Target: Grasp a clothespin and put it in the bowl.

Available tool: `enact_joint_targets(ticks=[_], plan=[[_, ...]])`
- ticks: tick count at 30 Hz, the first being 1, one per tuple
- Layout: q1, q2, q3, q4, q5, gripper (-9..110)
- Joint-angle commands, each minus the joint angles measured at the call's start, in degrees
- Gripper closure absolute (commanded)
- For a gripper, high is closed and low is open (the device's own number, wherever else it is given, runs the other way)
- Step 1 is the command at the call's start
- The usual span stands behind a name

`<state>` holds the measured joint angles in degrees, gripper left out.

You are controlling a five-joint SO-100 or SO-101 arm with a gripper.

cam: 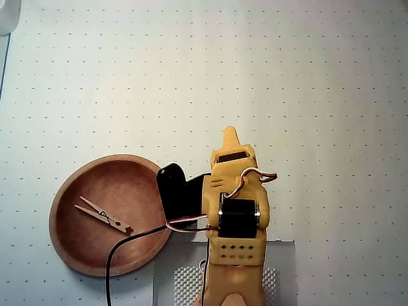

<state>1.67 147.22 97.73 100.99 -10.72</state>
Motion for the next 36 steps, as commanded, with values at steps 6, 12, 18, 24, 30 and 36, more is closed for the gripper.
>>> enact_joint_targets(ticks=[6,12,18,24,30,36], plan=[[0.4,10.3,0.4,-5.1,0.2,78],[0.4,10.5,0.4,-14.0,0.1,88],[0.4,10.0,1.1,-19.3,1.7,95],[0.4,10.0,7.2,-26.2,7.1,102],[0.4,11.0,18.5,-36.2,8.2,105],[0.4,11.0,32.4,-51.7,8.2,104]])
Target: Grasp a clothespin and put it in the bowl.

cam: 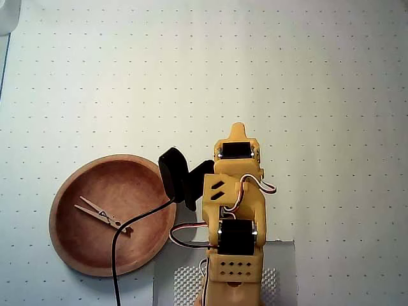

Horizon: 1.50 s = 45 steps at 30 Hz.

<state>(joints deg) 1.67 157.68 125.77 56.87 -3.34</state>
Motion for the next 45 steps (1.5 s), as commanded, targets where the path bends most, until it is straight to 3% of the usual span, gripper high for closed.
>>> enact_joint_targets(ticks=[1,19,39,45], plan=[[0.4,0.5,6.3,-9.7,0.8,104],[-0.4,0.6,26.1,-30.1,0.8,104],[-1.5,26.9,53.3,-29.7,0.2,104],[-1.4,29.7,54.0,-25.5,0.8,104]])
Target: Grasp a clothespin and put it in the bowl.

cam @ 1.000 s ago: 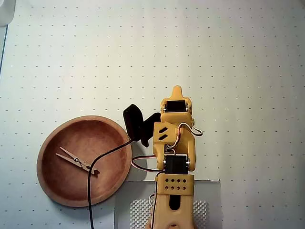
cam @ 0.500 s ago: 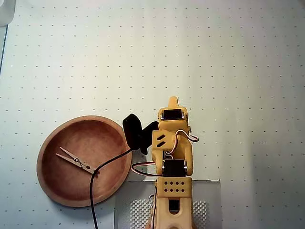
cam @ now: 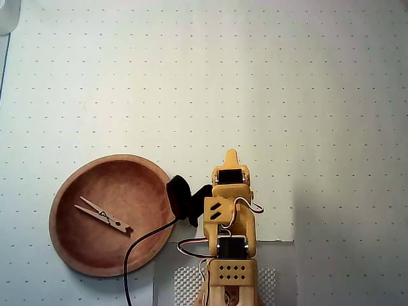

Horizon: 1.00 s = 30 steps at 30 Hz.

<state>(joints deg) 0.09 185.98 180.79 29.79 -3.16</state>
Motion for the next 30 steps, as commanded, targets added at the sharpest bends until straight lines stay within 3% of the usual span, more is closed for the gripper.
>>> enact_joint_targets(ticks=[1,12,30], plan=[[0.2,1.5,-1.1,2.8,0.6,104],[0.1,11.3,-1.5,22.5,0.7,104],[0.1,11.5,-1.5,26.8,0.8,104]])
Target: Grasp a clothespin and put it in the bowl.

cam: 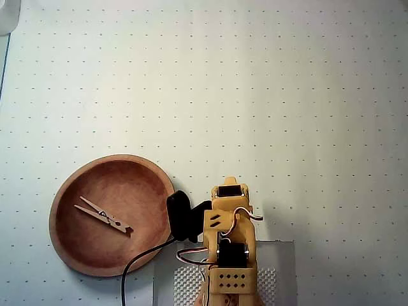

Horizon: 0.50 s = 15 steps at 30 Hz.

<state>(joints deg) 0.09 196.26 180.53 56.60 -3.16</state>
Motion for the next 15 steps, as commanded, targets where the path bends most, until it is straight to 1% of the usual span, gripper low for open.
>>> enact_joint_targets(ticks=[1,8,15], plan=[[0.1,1.2,-1.2,0.0,0.8,104],[0.1,1.2,-1.3,0.1,3.0,104],[0.1,1.1,-1.3,0.0,3.0,104]])
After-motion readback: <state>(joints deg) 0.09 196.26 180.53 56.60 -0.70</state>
